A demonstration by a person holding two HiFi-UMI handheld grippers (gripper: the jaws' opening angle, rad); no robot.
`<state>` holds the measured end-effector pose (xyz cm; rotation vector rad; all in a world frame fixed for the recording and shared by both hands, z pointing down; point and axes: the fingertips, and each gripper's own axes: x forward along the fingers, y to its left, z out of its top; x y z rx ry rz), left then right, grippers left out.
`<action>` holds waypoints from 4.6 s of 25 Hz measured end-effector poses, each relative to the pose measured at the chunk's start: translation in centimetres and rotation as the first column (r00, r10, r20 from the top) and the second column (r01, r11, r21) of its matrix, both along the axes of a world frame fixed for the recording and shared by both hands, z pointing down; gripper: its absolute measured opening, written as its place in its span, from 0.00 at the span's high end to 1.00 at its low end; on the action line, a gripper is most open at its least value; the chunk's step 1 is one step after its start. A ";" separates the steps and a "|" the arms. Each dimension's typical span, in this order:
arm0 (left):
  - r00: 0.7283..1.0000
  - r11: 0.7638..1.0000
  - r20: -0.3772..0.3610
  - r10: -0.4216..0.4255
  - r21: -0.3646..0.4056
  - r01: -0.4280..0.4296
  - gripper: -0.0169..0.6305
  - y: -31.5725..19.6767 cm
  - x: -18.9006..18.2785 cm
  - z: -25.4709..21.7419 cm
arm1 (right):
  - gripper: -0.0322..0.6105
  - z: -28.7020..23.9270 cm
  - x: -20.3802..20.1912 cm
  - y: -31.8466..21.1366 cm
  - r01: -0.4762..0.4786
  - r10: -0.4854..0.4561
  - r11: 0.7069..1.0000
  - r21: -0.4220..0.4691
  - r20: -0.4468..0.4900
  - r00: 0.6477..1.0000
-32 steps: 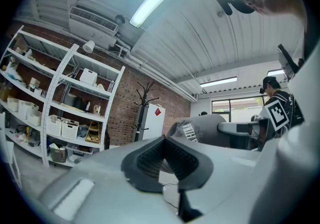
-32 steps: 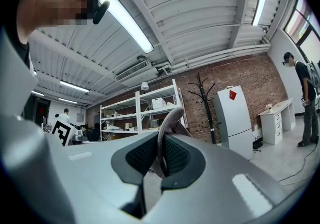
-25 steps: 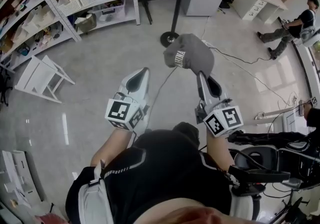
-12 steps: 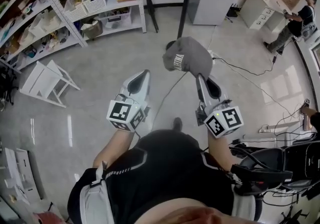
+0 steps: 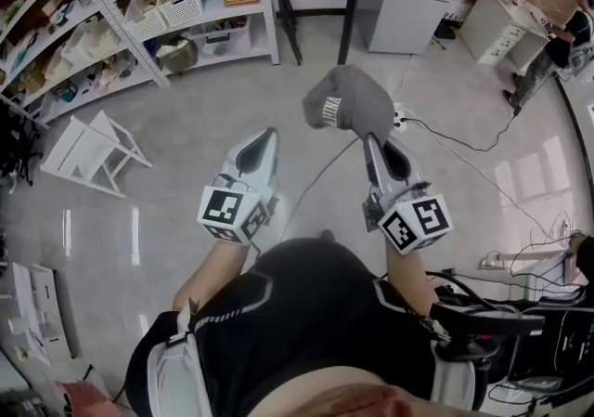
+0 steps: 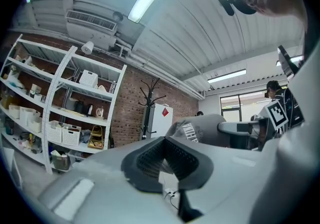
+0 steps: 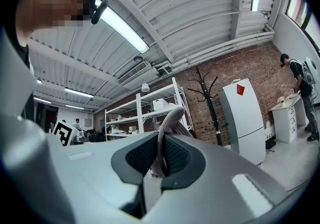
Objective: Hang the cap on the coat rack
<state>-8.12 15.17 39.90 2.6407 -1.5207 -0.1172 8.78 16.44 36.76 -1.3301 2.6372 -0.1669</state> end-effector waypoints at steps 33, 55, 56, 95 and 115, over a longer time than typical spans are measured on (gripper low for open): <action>0.999 0.999 0.014 -0.040 -0.013 0.040 0.97 -14.4 5.3 0.2 | 0.91 -0.1 5.8 -13.9 0.054 -0.054 0.998 0.014 0.017 0.998; 0.997 0.999 -0.072 0.015 -0.029 -0.017 0.97 -30.7 -1.1 0.7 | 0.91 -0.8 -1.3 -29.0 0.013 -0.013 1.000 -0.006 -0.052 0.999; 0.997 0.999 -0.074 0.018 -0.027 -0.020 0.97 -31.3 -1.5 0.6 | 0.91 -0.9 -1.7 -29.5 0.012 -0.012 1.000 -0.006 -0.053 0.999; 0.969 0.968 -0.024 -0.246 0.053 0.247 0.97 -51.7 -1.3 -6.4 | 0.91 -8.1 -2.9 -52.8 0.376 -0.373 0.919 0.118 -0.044 0.927; 0.980 0.965 0.000 -0.200 0.175 0.197 0.97 -56.1 -5.6 -14.0 | 0.91 -17.3 -8.1 -56.5 0.362 -0.364 0.890 0.277 -0.045 0.930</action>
